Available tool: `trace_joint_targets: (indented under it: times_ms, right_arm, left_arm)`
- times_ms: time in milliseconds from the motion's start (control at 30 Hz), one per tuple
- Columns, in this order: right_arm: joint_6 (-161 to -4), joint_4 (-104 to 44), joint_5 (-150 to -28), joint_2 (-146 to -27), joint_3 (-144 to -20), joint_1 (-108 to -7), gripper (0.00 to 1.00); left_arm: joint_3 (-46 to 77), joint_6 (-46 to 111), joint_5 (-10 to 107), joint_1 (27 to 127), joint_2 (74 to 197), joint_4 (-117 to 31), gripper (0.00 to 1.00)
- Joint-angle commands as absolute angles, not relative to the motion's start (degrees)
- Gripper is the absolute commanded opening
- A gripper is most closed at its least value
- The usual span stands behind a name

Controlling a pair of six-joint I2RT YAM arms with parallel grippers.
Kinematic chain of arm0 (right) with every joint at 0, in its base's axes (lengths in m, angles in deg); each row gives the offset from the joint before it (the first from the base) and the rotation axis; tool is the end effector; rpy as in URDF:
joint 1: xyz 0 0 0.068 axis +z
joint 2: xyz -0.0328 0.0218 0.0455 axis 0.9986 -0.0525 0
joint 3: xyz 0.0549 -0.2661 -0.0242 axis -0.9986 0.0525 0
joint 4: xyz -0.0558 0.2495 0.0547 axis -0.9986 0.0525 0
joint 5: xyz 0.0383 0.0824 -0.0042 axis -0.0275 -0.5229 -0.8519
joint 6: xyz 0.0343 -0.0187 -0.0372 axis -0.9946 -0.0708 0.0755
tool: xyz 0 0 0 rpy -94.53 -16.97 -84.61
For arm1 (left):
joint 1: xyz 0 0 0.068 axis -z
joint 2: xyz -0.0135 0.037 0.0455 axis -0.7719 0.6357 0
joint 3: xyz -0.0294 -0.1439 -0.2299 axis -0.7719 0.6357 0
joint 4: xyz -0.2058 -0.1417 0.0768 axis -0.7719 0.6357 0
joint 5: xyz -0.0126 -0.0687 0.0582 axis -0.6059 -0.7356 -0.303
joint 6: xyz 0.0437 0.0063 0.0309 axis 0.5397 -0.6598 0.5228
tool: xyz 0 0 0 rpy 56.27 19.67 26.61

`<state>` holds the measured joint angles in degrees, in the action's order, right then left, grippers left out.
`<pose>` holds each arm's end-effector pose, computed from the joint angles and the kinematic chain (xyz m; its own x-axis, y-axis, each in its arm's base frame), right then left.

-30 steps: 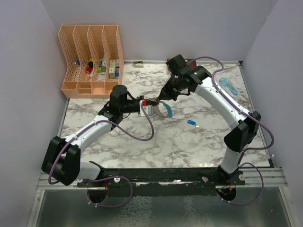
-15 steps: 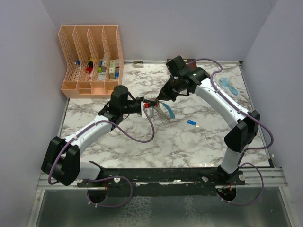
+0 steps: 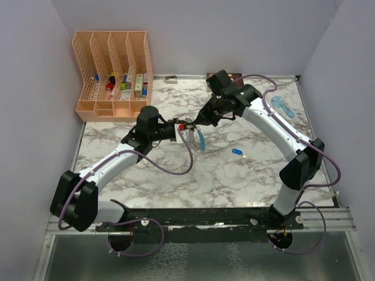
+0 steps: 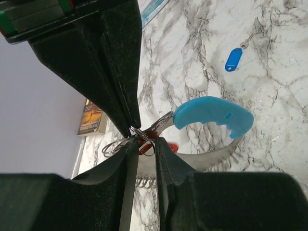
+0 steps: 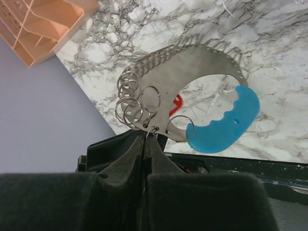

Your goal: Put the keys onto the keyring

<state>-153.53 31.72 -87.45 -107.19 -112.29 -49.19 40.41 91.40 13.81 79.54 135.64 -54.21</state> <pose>0.2923 0.2312 0.3551 -0.7786 0.6269 -0.0280 0.5189 0.6682 0.5332 0.2453 -0.1637 0.2840 0.5401 0.3160 -0.7801 0.7899 0.1296 0.5994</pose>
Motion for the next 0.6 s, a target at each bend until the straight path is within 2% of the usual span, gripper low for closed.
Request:
trace_joint_targets:
  times_ms: [0,567]
  right_arm:
    - [-155.9,29.4,-90.5,-104.2,-111.3,-48.8,0.01]
    - [-158.6,27.8,-91.0,-103.6,-108.3,-48.6,0.01]
  left_arm:
    - [38.9,89.2,15.9,79.9,134.5,-56.2,0.24]
    - [37.9,84.5,16.9,80.6,134.4,-58.2,0.21]
